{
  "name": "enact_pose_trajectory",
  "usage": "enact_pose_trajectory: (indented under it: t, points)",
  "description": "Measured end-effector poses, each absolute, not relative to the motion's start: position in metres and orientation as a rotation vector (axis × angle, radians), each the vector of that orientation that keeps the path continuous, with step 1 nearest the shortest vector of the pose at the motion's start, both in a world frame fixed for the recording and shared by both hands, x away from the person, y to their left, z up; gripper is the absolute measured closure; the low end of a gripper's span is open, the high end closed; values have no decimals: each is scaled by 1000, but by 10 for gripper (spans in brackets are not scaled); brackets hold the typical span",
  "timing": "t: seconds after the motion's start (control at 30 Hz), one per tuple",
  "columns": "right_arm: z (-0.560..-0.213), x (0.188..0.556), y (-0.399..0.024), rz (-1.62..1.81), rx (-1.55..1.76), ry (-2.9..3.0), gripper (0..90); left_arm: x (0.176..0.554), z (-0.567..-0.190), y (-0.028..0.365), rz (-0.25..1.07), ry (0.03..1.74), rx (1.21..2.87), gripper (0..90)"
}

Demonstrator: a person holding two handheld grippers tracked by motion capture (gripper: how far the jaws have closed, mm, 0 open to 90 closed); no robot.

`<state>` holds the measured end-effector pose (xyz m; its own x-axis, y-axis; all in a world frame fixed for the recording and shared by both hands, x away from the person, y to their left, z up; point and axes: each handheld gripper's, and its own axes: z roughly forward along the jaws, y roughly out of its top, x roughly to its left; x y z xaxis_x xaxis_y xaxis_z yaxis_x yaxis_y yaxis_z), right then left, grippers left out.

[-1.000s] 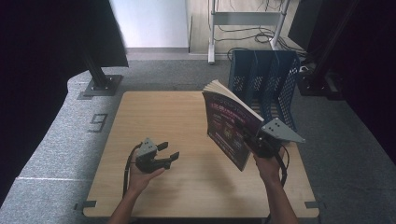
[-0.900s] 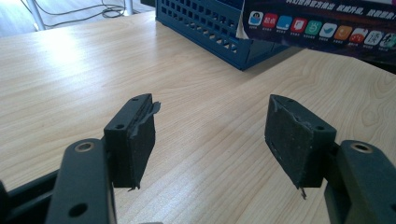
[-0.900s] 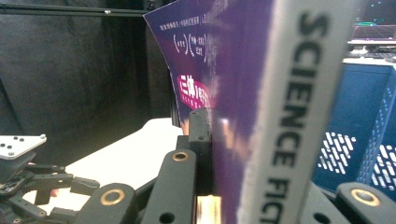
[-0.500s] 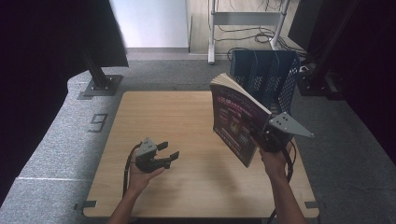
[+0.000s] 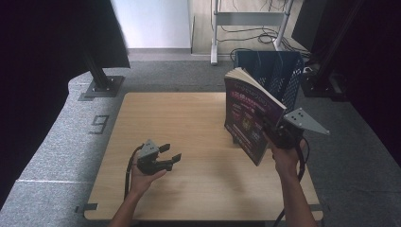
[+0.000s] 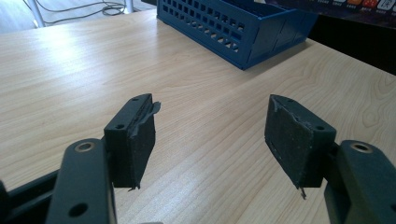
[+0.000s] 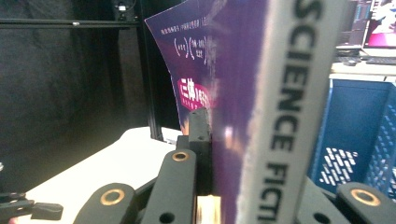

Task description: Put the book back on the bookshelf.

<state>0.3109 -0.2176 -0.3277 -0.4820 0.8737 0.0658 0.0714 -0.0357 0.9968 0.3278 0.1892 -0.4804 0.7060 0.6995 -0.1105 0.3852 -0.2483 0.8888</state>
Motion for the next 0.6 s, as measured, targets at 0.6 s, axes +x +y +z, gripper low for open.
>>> enact_pose_trajectory:
  t: [0.6]
  points:
    - [-327, 326, -236, 1555, 1061, 1521, 817, 329, -482, 189, 368, 851, 1880, 339]
